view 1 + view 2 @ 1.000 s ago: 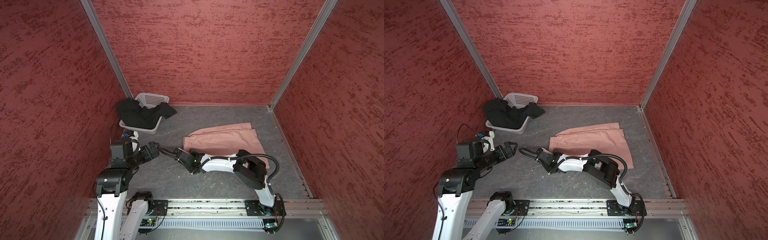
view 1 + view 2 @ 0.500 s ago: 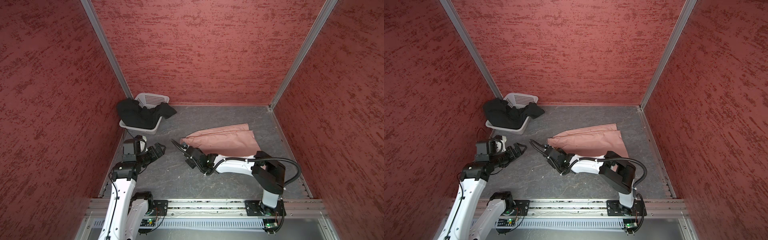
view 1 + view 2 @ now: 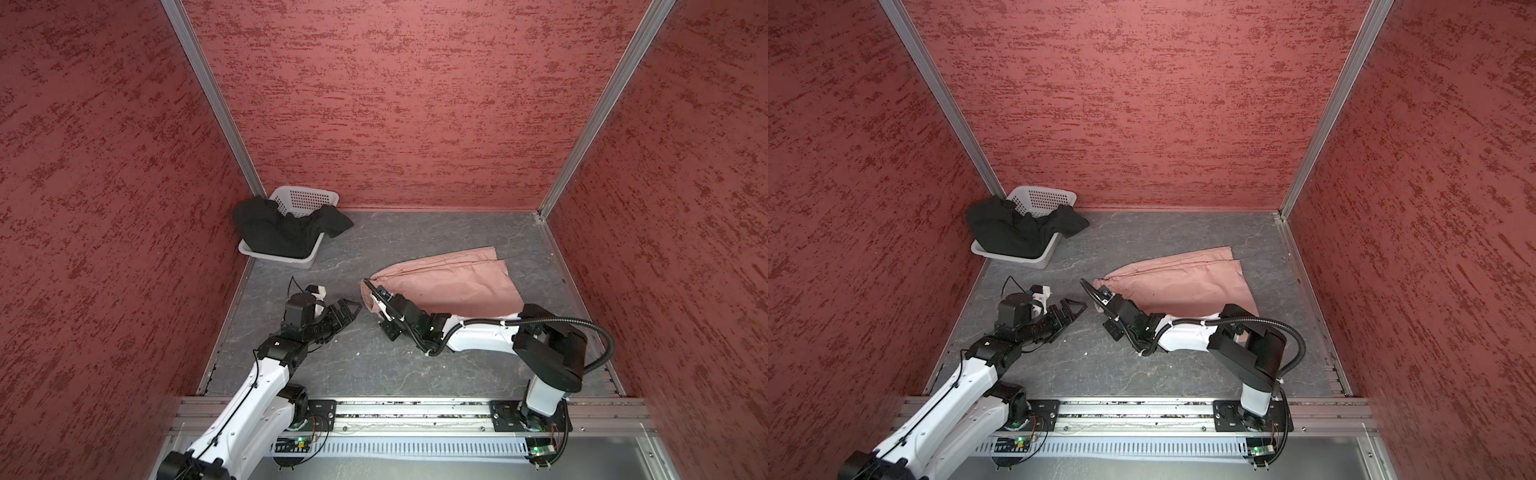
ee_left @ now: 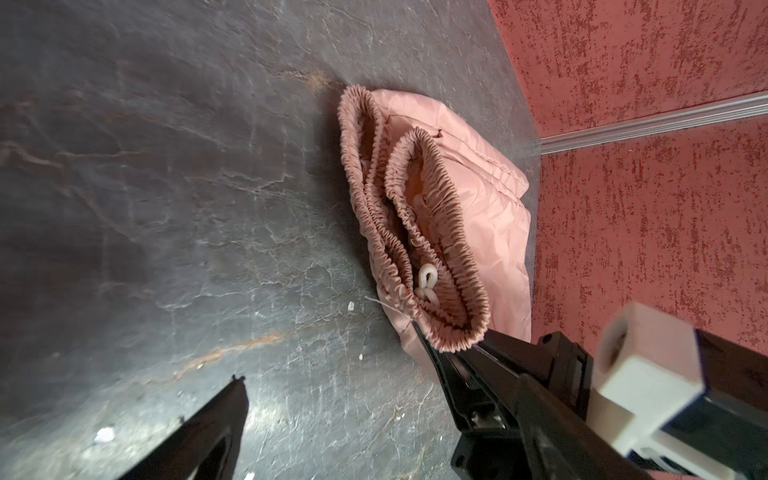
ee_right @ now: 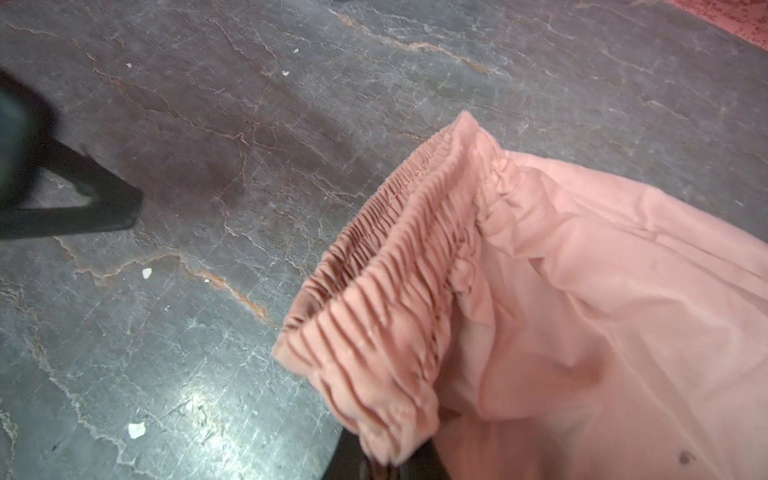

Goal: Fold and stack the shorts
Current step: 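Lift the waistband with the right gripper while the left gripper moves in to grasp it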

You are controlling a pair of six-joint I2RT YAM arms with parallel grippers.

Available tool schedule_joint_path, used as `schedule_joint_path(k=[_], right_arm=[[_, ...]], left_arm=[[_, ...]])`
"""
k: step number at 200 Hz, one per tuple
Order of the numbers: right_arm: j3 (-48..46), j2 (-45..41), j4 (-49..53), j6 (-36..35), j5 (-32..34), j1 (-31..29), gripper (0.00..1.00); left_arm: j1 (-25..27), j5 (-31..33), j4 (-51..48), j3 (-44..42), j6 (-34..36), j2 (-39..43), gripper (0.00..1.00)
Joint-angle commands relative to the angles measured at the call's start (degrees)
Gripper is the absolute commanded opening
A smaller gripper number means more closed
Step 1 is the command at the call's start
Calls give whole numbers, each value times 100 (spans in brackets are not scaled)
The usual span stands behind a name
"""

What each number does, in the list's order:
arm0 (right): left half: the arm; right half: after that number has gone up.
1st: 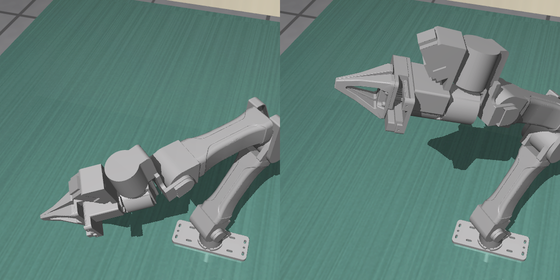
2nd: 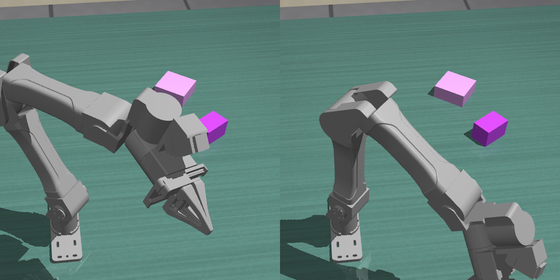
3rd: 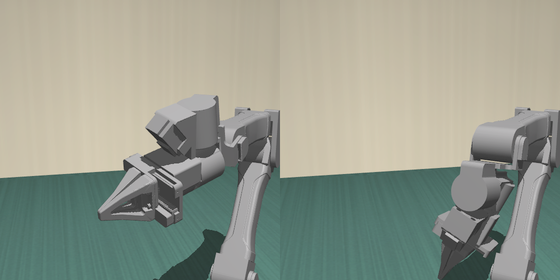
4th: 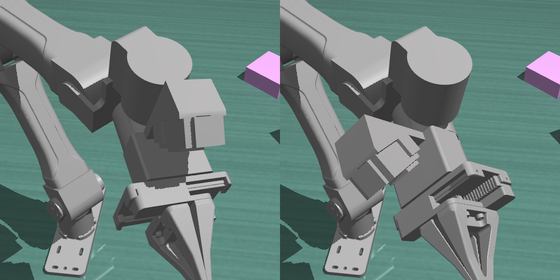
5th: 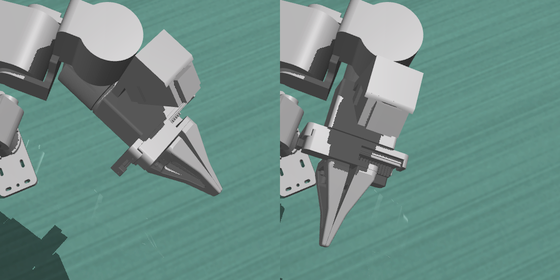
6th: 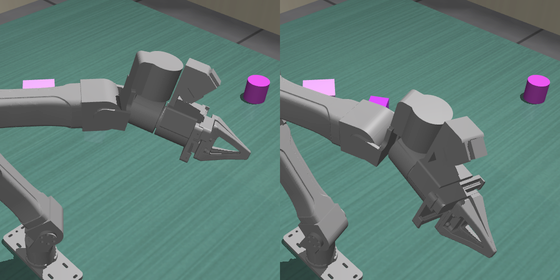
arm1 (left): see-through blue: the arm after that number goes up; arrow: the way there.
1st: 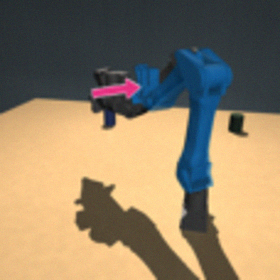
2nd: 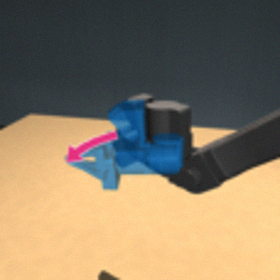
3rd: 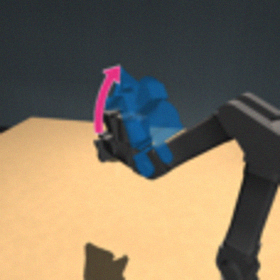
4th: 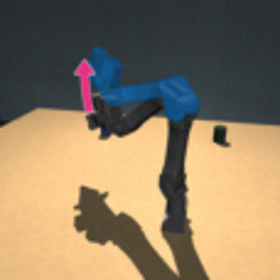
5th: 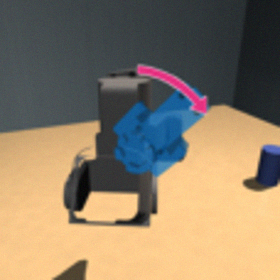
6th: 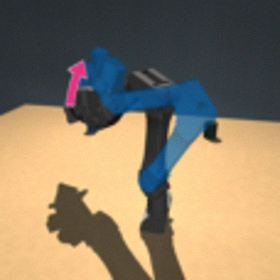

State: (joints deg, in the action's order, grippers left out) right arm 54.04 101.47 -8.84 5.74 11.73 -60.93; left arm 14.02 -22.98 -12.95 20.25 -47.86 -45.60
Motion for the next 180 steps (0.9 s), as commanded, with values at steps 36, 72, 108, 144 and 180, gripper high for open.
schedule_joint_path(k=[36, 72, 108, 144, 180], right_arm=[[3, -23, -466, -220, -257, -16, 0], [-75, -20, -574, -201, -188, -16, 0], [-92, 5, -652, -187, -197, -16, 0], [-188, -57, -750, -287, -94, -68, 0], [-231, -50, -825, -282, -58, -101, 0]], left_arm=[[237, -168, 2351, -175, -600, -1210, 99], [321, 131, 2211, -84, -607, -993, 99], [321, 104, 1808, 184, -531, -1260, 100], [338, -26, 2087, 216, -597, -1658, 99], [437, -14, 2200, 331, -561, -1949, 99]])
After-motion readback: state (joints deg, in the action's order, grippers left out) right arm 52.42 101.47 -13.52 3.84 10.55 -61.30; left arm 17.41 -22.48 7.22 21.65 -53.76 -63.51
